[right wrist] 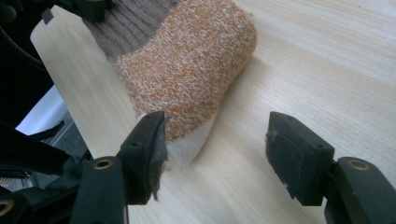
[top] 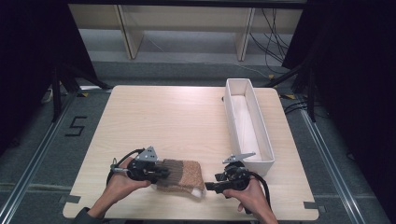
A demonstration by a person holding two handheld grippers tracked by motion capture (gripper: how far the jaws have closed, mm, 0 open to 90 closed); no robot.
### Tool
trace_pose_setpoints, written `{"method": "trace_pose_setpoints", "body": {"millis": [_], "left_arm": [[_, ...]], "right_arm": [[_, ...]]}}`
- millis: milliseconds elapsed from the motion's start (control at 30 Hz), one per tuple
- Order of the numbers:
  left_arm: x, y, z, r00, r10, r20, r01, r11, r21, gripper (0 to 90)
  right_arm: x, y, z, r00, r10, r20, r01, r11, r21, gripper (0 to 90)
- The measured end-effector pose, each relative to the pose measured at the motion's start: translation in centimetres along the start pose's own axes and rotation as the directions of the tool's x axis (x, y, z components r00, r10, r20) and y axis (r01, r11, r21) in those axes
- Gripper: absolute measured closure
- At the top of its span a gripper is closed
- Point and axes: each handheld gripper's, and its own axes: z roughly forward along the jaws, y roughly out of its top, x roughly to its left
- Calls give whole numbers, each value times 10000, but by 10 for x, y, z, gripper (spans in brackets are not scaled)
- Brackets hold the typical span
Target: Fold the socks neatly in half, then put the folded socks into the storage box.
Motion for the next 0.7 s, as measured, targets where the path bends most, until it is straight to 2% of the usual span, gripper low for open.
{"method": "trace_pose_setpoints", "body": {"millis": [33, 67, 100, 167, 200, 267, 333, 400, 467, 500, 533, 567, 667, 700], "left_arm": [[1, -1, -1, 9999, 111, -71, -110, 9999, 125, 786], [0, -2, 0, 10000, 29, -88, -27, 9999, 127, 788], [1, -3, 1, 9999, 126, -103, -123, 9996, 262, 792], [2, -7, 4, 9999, 87, -56, -85, 9993, 355, 800], [2, -9, 5, 10000, -21, -44, 23, 9994, 355, 803], [4, -9, 6, 10000, 55, 28, -56, 9992, 391, 808], [4, -10, 6, 10000, 1, -73, 3, 9987, 503, 814], [4, -12, 9, 10000, -7, -41, 9, 9987, 507, 819], [5, -12, 9, 10000, -5, 6, 5, 9988, 490, 820], [5, -13, 8, 10000, -84, 45, 82, 9989, 465, 822], [6, -14, 8, 9999, -84, 61, 81, 9983, 579, 822], [7, -14, 9, 9999, -133, 70, 130, 9989, 452, 823], [6, -16, 8, 9999, -136, 35, 134, 9990, 434, 826], [5, -17, 9, 9998, -205, 49, 203, 9990, 390, 827]], "right_arm": [[-1, 0, 0, 9999, -148, -19, 148, 9999, -61, 378], [-1, 1, 0, 9995, -289, 86, 289, 9995, -82, 375], [1, 0, 0, 10000, -13, -7, 13, 10000, -15, 373], [-1, 0, 1, 9997, -236, 62, 236, 9997, -68, 368], [-2, 0, 3, 9996, -252, -90, 251, 9997, -77, 365], [-1, -1, 4, 9998, -155, 86, 156, 9999, -21, 363], [0, -1, 5, 10000, -27, -12, 27, 10000, 24, 361], [-1, -1, 6, 9995, -39, -309, 38, 10000, -1, 354], [-2, -1, 7, 9992, -100, -394, 97, 9999, -91, 349], [-1, -1, 8, 9994, 72, -334, -75, 9999, -77, 346], [0, -1, 7, 9996, 81, -273, -84, 9999, -99, 343], [-1, -1, 8, 9992, 80, -389, -85, 9999, -120, 340], [0, 0, 9, 9998, 125, -162, -127, 9999, -91, 334], [2, 1, 10, 9988, 393, -300, -394, 9992, -18, 331]]}}
